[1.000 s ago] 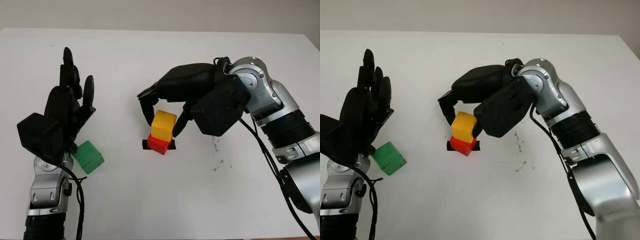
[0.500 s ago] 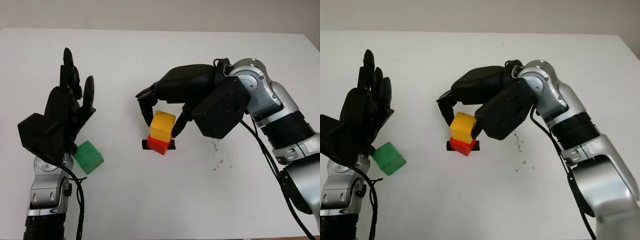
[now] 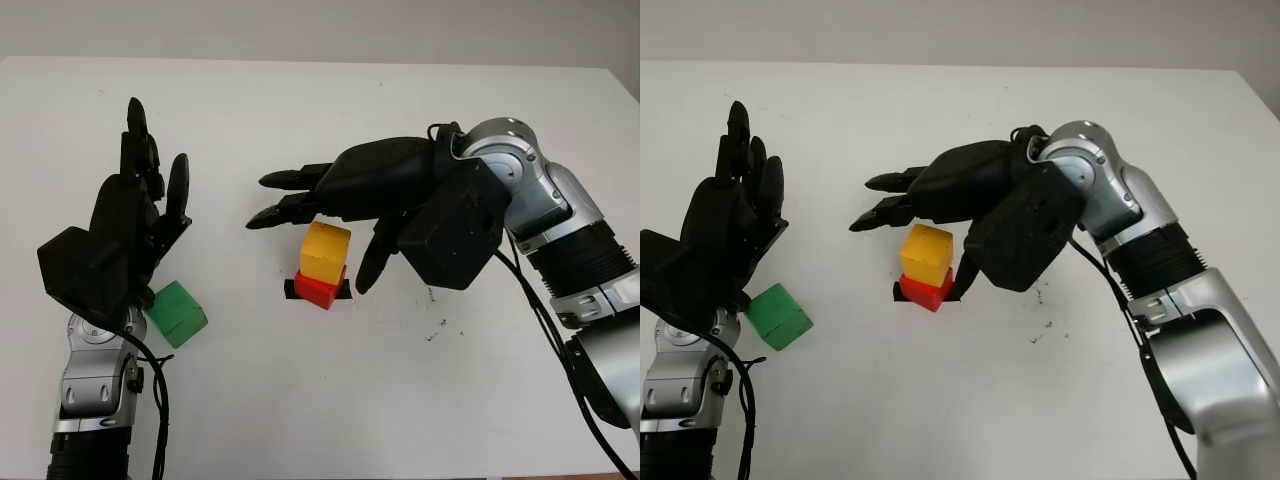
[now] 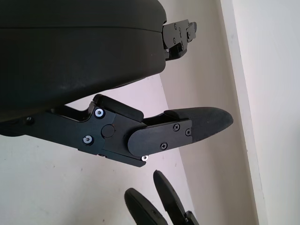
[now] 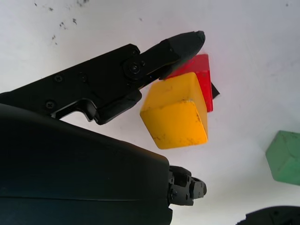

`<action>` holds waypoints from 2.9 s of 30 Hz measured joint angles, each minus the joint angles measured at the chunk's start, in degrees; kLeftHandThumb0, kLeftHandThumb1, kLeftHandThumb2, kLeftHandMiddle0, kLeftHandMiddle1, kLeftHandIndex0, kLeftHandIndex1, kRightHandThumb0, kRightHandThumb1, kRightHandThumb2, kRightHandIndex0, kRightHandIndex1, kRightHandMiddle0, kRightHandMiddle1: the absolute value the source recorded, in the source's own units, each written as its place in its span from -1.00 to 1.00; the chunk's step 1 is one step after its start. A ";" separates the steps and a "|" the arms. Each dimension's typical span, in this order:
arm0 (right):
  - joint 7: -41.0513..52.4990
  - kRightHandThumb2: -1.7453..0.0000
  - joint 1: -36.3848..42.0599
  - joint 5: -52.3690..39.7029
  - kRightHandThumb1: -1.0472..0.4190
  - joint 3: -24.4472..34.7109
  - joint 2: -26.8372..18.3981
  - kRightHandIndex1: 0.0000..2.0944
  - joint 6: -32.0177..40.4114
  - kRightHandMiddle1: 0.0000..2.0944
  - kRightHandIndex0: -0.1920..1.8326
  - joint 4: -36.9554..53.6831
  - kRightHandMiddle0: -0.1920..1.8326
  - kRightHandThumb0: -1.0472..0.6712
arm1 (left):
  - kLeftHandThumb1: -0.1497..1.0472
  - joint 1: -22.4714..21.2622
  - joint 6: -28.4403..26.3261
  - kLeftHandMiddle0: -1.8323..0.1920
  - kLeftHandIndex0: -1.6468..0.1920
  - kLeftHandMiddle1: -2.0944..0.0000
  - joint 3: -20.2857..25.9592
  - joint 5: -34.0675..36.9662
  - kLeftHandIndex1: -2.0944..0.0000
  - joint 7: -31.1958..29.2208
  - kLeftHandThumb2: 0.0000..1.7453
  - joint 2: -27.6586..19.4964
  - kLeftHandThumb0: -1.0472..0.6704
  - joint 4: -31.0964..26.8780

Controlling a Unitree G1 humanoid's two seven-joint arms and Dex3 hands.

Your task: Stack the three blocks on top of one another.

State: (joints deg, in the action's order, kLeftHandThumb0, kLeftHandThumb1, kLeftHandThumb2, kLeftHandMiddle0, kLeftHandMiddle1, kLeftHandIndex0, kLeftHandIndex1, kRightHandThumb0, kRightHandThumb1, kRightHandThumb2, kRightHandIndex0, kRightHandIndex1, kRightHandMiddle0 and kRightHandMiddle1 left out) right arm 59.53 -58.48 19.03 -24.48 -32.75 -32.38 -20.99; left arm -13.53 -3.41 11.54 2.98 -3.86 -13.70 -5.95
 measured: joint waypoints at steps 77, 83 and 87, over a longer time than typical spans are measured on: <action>-36.80 0.11 30.56 -28.22 -1.00 30.65 13.05 -1.00 37.57 -1.00 -1.00 2.00 -1.00 -0.65 | 0.61 7.82 12.98 0.75 0.28 0.93 -4.29 -27.03 0.89 -39.34 -0.92 -50.08 -0.46 -16.46; -36.62 0.11 30.84 -28.93 -1.00 30.80 13.06 -1.00 38.84 -1.00 -1.00 2.60 -1.00 -0.64 | 0.65 7.84 15.74 0.69 0.13 0.92 -5.27 -30.38 0.80 -36.08 -0.92 -47.97 -0.48 -16.41; -35.88 0.10 30.84 -29.23 -1.00 30.80 13.05 -1.00 39.35 -1.00 -1.00 3.13 -1.00 -0.62 | 0.65 8.09 16.88 0.58 0.31 0.93 -5.43 -32.91 0.17 -34.50 -0.94 -46.91 -0.41 -16.38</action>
State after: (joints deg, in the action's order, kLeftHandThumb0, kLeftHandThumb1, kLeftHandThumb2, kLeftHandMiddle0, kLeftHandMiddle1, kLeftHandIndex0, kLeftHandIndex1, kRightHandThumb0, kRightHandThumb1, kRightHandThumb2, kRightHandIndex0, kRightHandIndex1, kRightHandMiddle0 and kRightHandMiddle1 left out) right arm 23.65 -27.64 -10.20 6.32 -19.70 6.96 -17.85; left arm -5.44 13.47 6.11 -29.93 -38.36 -60.61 -22.33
